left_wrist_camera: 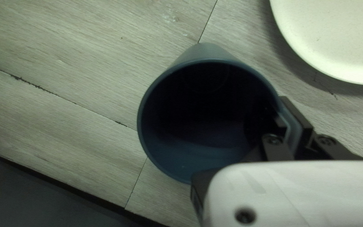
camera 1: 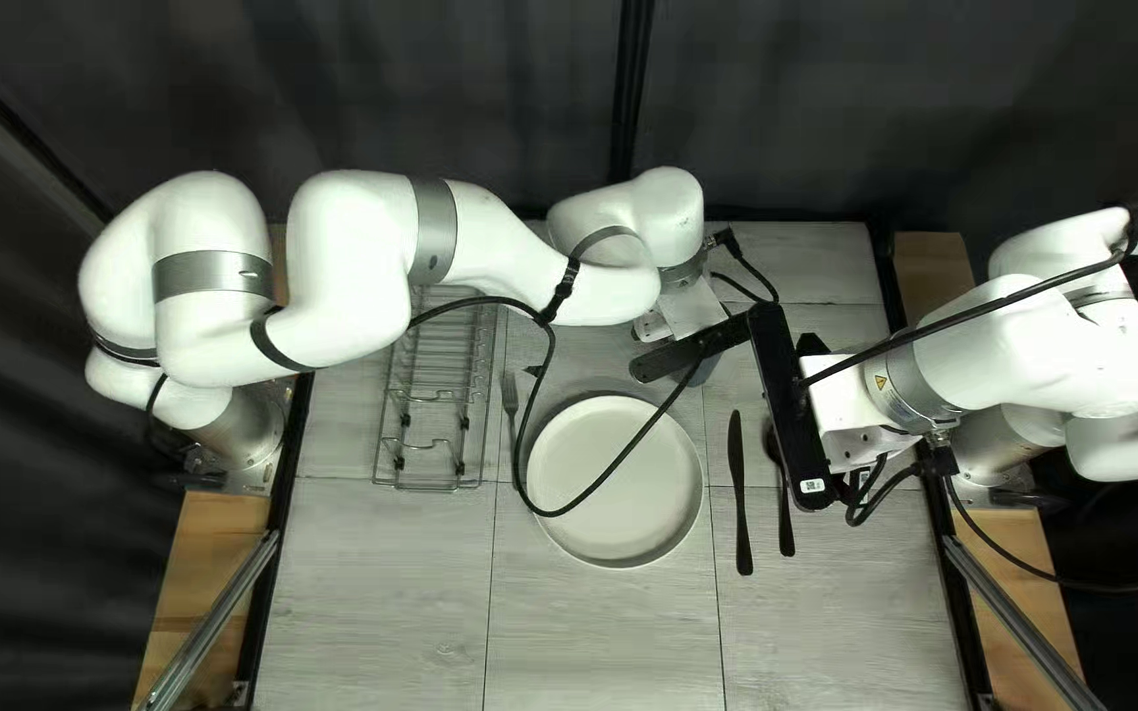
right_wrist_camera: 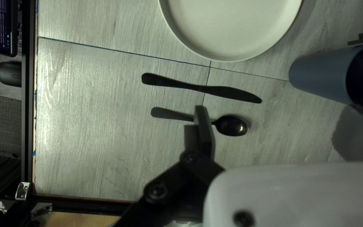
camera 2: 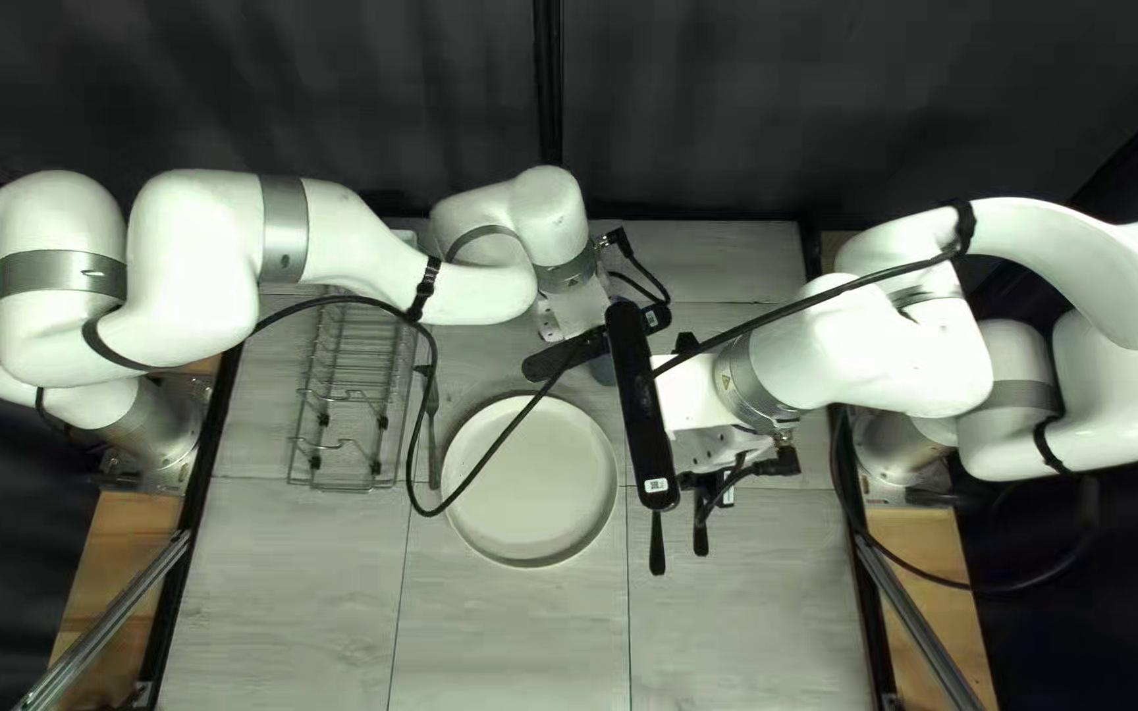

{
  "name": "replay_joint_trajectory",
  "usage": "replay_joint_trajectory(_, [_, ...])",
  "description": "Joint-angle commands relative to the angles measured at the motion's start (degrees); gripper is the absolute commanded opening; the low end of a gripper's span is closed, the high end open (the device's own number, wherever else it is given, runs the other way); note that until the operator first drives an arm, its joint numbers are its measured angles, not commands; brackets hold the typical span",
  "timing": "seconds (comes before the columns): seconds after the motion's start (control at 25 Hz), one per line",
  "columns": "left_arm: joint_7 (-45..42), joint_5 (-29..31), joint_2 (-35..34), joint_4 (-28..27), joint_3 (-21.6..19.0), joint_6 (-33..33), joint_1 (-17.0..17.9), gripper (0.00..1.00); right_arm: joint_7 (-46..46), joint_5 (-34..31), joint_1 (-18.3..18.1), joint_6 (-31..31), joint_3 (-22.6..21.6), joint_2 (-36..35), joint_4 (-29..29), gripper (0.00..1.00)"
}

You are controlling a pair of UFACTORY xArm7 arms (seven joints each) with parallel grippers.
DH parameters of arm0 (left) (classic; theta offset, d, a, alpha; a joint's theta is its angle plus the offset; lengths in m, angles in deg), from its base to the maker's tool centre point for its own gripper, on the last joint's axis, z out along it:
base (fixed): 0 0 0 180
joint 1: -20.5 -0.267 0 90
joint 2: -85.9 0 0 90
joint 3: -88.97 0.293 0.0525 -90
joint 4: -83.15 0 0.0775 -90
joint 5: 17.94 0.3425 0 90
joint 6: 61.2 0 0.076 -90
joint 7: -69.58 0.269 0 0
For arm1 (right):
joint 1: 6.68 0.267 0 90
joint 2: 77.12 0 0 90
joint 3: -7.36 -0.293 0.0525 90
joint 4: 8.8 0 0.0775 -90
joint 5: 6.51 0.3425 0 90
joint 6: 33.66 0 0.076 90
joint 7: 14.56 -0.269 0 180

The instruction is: Pick up and place plate onto table. Place down one fork to the left of the plate. Place spoon and knife to the right of the plate. Place cup above the knife and spoon

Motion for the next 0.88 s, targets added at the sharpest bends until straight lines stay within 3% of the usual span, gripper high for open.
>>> replay_joint_trajectory(0.04, [-2.06, 1.93, -4.9, 3.62, 1.57, 0.36, 1.41, 1.0, 0.0, 0.0, 0.0, 0.0, 0.0, 0.0, 0.0, 1.0])
replay_joint_trajectory(0.28, [-12.75, 13.13, -20.1, 17.1, 4.48, -1.24, 6.18, 1.0, 0.0, 0.0, 0.0, 0.0, 0.0, 0.0, 0.0, 1.0])
replay_joint_trajectory(0.44, [-22.49, 21.44, -29.19, 28.29, 2.79, -4.38, 8.31, 1.0, 0.0, 0.0, 0.0, 0.0, 0.0, 0.0, 0.0, 1.0])
replay_joint_trajectory(0.64, [-32.63, 29.12, -35.91, 38.4, -0.54, -6.65, 9.64, 1.0, 0.0, 0.0, 0.0, 0.0, 0.0, 0.0, 0.0, 1.0])
replay_joint_trajectory(0.88, [-33.01, 28.85, -36.4, 39.01, -0.34, -6.77, 9.45, 1.0, 0.0, 0.0, 0.0, 0.0, 0.0, 0.0, 0.0, 1.0])
